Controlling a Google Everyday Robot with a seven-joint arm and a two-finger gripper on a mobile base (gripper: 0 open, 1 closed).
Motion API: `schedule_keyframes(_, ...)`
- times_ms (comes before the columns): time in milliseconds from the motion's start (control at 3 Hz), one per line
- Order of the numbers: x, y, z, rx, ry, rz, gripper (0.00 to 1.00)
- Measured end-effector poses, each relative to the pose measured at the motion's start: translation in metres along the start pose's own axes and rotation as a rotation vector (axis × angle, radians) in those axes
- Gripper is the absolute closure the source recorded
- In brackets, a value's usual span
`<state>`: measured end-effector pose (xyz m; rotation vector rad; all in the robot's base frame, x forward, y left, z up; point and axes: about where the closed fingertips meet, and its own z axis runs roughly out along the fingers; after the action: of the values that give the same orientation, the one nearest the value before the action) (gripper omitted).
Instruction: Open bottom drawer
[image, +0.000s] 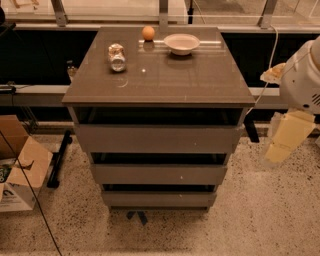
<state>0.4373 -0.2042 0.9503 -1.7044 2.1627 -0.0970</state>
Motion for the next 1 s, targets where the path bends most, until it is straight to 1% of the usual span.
schedule_keyframes(333,0.003,0.003,0.027,0.016,-0.052,0.014,0.0)
schedule_keyframes(667,0.007,0.006,0.057,0.006,-0.122,0.035,0.0)
schedule_keyframes(1000,0.012,0.007,0.09,-0.065,-0.163,0.062,0.0)
